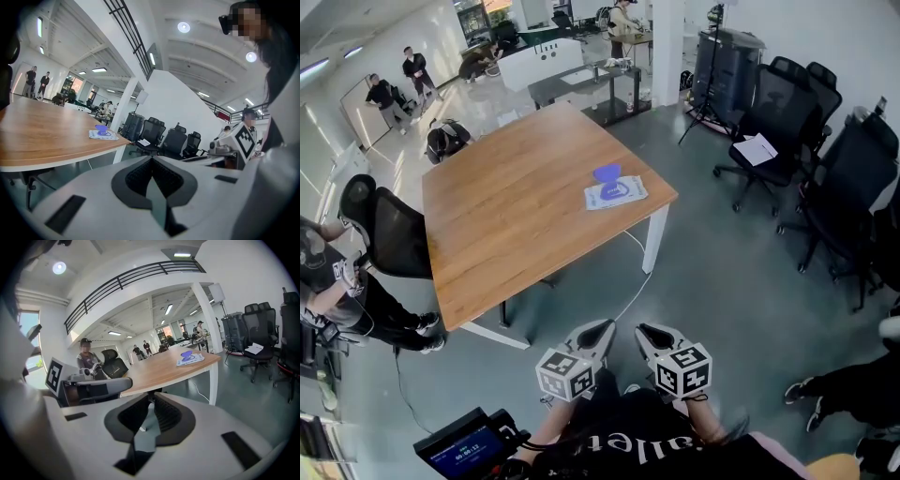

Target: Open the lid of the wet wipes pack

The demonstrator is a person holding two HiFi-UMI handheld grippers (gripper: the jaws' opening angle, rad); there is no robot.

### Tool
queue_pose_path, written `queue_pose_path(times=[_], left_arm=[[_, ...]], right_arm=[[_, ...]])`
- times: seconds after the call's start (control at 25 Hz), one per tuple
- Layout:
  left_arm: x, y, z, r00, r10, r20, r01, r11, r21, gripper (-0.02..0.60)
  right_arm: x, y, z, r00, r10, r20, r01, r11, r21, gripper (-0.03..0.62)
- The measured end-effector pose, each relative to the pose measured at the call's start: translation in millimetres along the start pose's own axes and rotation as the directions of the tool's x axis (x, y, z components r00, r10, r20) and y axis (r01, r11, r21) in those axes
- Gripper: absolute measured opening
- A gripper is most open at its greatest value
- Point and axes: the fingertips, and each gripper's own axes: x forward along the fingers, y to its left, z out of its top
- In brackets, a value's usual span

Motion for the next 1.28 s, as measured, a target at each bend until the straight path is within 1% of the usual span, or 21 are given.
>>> queue_pose_path(times=[0.32, 0.68, 1.04, 1.28], left_arm=[[2.5, 3.1, 2.4, 1.0, 0.009, 0.007, -0.009, 1.0, -0.006, 0.002], [4.8, -1.4, 0.7, 1.0, 0.001, -0.008, -0.001, 1.0, 0.002, 0.002], [2.4, 5.3, -1.0, 1.0, 0.015, -0.008, -0.015, 1.0, -0.001, 0.002], [-0.6, 1.9, -3.7, 1.0, 0.018, -0.006, -0.018, 1.0, -0.004, 0.002]], right_arm=[[1.8, -2.6, -0.8, 1.0, -0.002, -0.014, 0.001, 1.0, -0.022, 0.046], [-3.4, -6.0, -1.3, 1.0, -0.018, -0.011, 0.017, 1.0, -0.02, 0.046], [3.4, -2.4, -4.8, 1.0, -0.005, -0.022, 0.004, 0.999, -0.034, 0.046], [0.5, -0.4, -7.8, 1.0, -0.004, -0.028, 0.003, 0.999, -0.049, 0.046]])
